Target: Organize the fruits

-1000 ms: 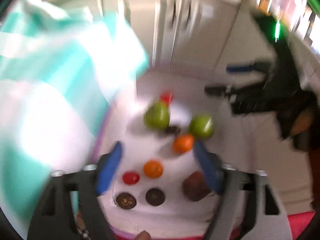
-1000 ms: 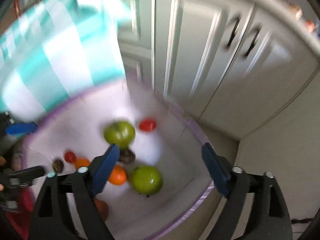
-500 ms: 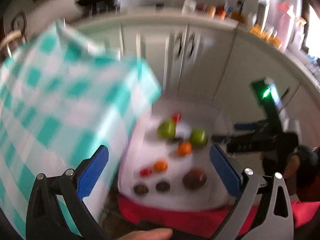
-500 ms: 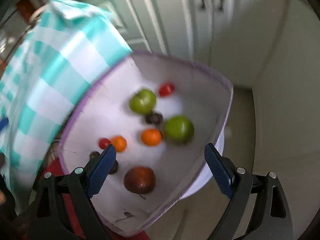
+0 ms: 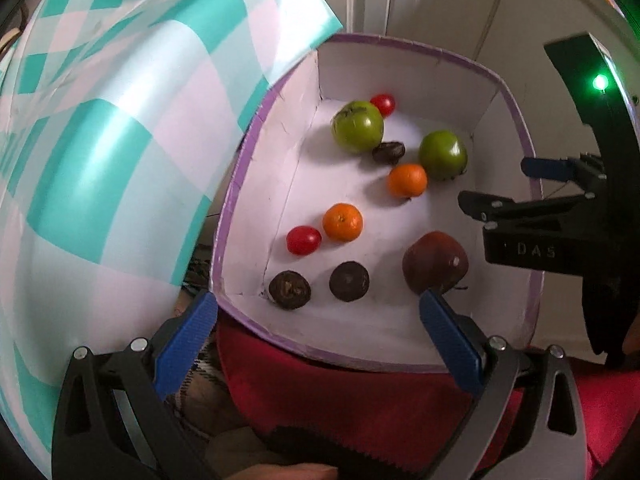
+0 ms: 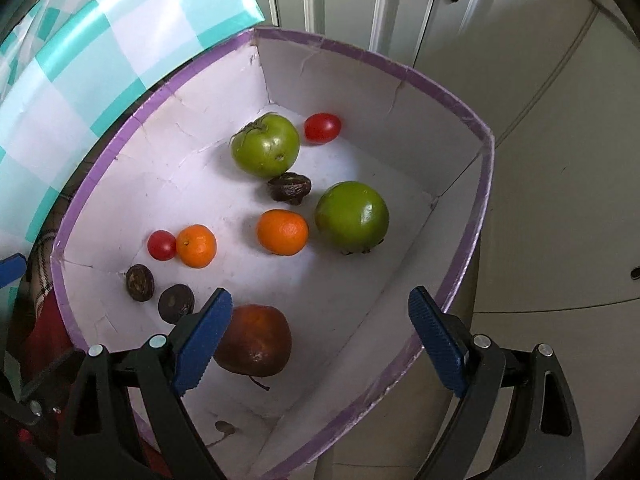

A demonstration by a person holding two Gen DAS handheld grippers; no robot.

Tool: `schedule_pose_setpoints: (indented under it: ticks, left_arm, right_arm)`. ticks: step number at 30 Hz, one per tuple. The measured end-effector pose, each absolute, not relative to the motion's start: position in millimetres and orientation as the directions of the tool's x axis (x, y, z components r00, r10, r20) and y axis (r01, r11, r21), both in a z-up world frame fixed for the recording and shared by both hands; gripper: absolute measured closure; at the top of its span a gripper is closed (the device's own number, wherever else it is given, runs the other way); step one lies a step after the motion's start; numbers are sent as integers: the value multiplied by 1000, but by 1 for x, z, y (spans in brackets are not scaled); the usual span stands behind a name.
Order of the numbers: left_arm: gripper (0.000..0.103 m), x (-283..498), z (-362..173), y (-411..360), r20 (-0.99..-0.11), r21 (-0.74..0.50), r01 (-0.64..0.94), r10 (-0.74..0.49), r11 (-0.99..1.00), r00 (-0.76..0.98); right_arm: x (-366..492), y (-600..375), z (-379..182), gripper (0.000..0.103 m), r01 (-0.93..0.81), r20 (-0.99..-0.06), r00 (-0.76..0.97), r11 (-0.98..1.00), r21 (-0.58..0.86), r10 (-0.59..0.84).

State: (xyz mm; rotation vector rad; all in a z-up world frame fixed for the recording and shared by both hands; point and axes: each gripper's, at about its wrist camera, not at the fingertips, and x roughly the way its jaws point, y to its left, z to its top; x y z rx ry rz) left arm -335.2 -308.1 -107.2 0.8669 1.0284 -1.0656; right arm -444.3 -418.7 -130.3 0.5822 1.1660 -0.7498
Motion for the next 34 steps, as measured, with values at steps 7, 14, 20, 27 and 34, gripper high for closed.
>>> schedule_pose_setpoints:
  ticks: [7,14,20,27,34]
  left_arm:
    - [2,-335,-108,-308,-953,77,962,-265,261,148]
    - [2,-334,-109,-309,-954,75,963,-261,259,145]
    - [2,-332,-111,-310,-955,73,961,-260,265,144]
    - [2,-335,-105,-308,-941,80,963,-298,257,158]
    - [2,-341,-86,-302,-915,92,969,-364,231,173]
  right_arm:
    - [-441,-419,-137,16,786,-956,212,617,44,-202]
    - [-439,-417,-139,16,783,-957,214,620,48,-196]
    - [-436,-416,-141,16,779,-958,214,625,49,-192]
    - [-437,-414,-141,16,781,-958,213,623,48,-193]
    - [-434,-418,-120,16,778,-946,217,627,19,-241]
